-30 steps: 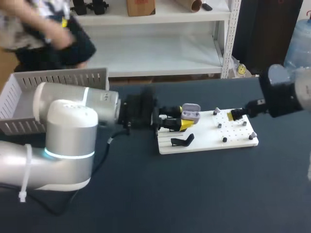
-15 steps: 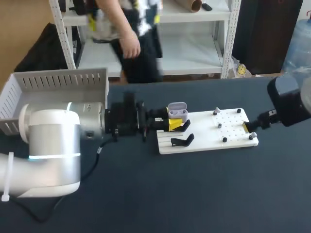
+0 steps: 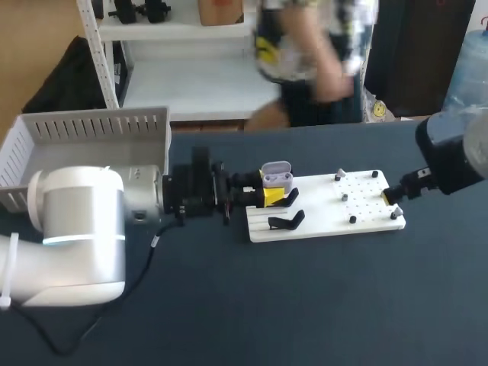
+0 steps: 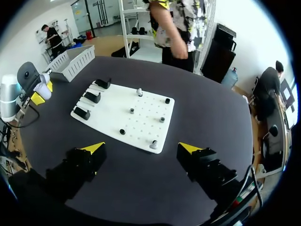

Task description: Pick up each earbud case from the left stands, insert the matching earbuds, close the lid, and place the case in the box.

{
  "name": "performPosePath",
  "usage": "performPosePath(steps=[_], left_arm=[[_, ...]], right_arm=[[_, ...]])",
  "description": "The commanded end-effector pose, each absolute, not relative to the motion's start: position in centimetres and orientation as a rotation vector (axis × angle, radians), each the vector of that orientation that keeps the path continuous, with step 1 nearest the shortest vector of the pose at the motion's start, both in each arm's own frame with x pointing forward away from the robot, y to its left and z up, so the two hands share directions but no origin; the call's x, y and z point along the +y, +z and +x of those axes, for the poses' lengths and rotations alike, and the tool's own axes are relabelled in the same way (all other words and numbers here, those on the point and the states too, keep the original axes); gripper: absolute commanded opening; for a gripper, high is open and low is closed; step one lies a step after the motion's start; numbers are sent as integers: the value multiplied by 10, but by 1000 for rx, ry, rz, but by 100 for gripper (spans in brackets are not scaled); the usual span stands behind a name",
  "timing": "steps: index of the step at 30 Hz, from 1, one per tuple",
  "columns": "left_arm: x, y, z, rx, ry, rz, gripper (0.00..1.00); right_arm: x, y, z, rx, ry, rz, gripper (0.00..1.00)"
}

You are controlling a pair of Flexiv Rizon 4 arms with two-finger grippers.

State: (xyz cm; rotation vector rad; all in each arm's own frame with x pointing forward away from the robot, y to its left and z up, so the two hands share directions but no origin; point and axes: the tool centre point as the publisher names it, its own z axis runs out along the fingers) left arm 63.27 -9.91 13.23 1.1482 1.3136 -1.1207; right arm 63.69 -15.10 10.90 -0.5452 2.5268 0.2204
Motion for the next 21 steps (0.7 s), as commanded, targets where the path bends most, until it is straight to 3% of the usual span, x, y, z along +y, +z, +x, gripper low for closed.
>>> performPosePath(steps=[1, 21], left_arm=[[-99, 132, 630, 1314, -1113, 1139, 0], [-99, 132, 630, 1314, -1113, 1139, 0]], right_arm=[[-153, 102, 636, 2477, -72, -445, 100], [-176, 62, 657, 2575, -426, -478, 100]])
